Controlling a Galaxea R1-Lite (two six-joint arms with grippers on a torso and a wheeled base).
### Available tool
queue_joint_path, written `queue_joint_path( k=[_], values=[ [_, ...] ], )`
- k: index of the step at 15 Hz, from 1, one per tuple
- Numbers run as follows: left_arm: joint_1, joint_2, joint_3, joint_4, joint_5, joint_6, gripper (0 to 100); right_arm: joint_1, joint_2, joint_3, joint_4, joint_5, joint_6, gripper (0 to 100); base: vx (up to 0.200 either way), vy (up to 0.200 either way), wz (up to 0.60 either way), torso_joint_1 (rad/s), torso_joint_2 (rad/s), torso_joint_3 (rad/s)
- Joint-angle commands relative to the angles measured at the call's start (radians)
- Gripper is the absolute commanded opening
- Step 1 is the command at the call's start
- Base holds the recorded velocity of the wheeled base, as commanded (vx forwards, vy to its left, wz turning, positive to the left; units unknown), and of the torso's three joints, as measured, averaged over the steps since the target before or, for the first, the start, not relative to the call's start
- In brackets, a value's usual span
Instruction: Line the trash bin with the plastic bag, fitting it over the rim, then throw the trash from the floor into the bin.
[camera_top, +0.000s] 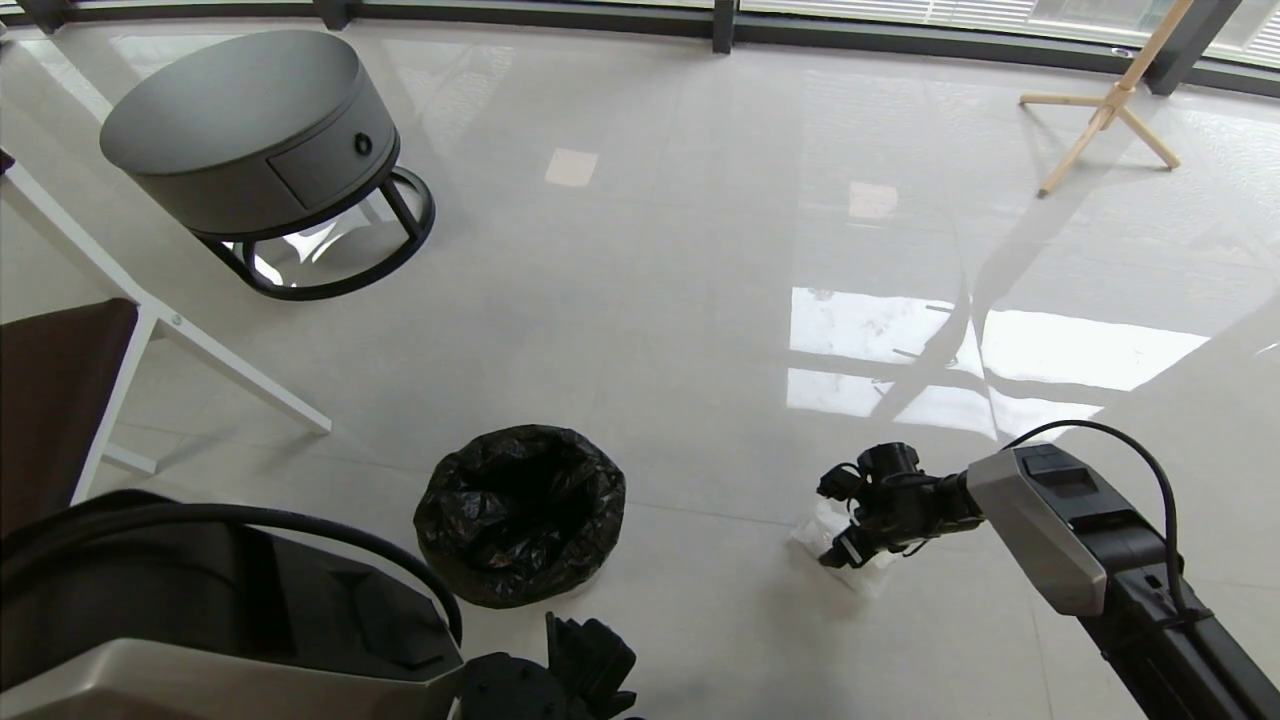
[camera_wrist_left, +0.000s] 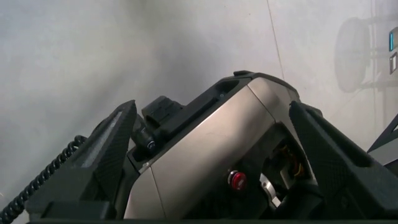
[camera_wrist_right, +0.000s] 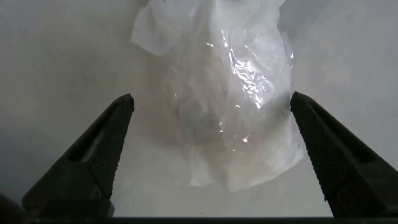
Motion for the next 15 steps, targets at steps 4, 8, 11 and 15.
queue_joint_path(
  k=[4,8,11,15],
  values=[
    [0.000,0.007,-0.002,-0.001,0.000,-0.001,100,-0.001,0.078,0.000,0.001,0.002,0.000,100,0.000,0.000,0.00,0.000,0.00,0.000],
    [0.000,0.007,0.002,-0.001,0.000,-0.001,100,0.005,0.132,0.000,0.006,0.001,0.008,100,0.000,0.000,0.00,0.000,0.00,0.000],
    [-0.001,0.008,0.009,-0.001,0.000,-0.001,100,0.013,0.127,0.000,0.006,-0.001,0.057,0,0.000,0.000,0.00,0.000,0.00,0.000],
    [0.002,0.008,0.006,-0.001,0.002,-0.004,100,0.017,0.057,0.000,0.119,0.004,0.161,0,0.000,0.000,0.00,0.000,0.00,0.000]
  ],
)
